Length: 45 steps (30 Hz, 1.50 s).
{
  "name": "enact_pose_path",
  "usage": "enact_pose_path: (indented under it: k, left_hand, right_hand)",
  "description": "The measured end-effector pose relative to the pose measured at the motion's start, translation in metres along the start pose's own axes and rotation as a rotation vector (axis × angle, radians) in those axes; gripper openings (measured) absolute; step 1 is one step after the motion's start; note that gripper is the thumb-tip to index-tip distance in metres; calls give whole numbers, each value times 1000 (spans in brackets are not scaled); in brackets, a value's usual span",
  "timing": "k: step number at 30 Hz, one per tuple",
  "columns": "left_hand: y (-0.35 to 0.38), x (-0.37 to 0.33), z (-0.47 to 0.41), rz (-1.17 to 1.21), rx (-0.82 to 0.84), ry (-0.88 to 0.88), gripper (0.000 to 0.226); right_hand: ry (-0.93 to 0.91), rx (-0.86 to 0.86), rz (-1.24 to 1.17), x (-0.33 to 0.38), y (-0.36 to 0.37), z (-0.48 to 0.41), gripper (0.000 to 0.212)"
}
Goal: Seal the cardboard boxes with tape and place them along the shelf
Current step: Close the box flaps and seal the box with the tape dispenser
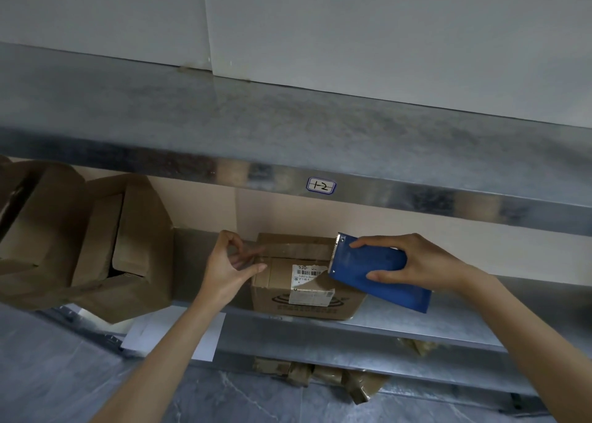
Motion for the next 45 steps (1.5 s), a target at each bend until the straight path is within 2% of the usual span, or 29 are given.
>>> enact_pose_path:
  k: [7,10,16,22,28,45]
  left_hand:
    - [2,1,3,-34,-8,5,50]
    - [1,-6,5,-200,-61,-1,52]
    - [0,-15,0,-425,-1,-21,55]
    - [-2,-13,-5,-416,53,-85,59]
    - [-2,-12,3,-384,-20,49,56]
    - [2,-3,3,-290,44,106,52]
  right_hand:
    - [68,61,-91,-7,2,-9,48]
    - [87,69,-93,-10,1,-9,47]
    - [110,79,-67,-11,-1,-15,48]
    - [106,78,-88,-14,-1,-16,47]
    - [109,82,-107,-13,-2,-15,46]
    - [122,83,-188,-14,-10,-2,46]
Point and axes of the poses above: each hand's wrist, its own z-axis away from the middle knuckle, its own y-axis out of the palm, x = y × z, the point moved 2 cm from there along -z, towards the middle knuckle, and after that the axes turned 11 degrees about y, right-handed, at the moved point
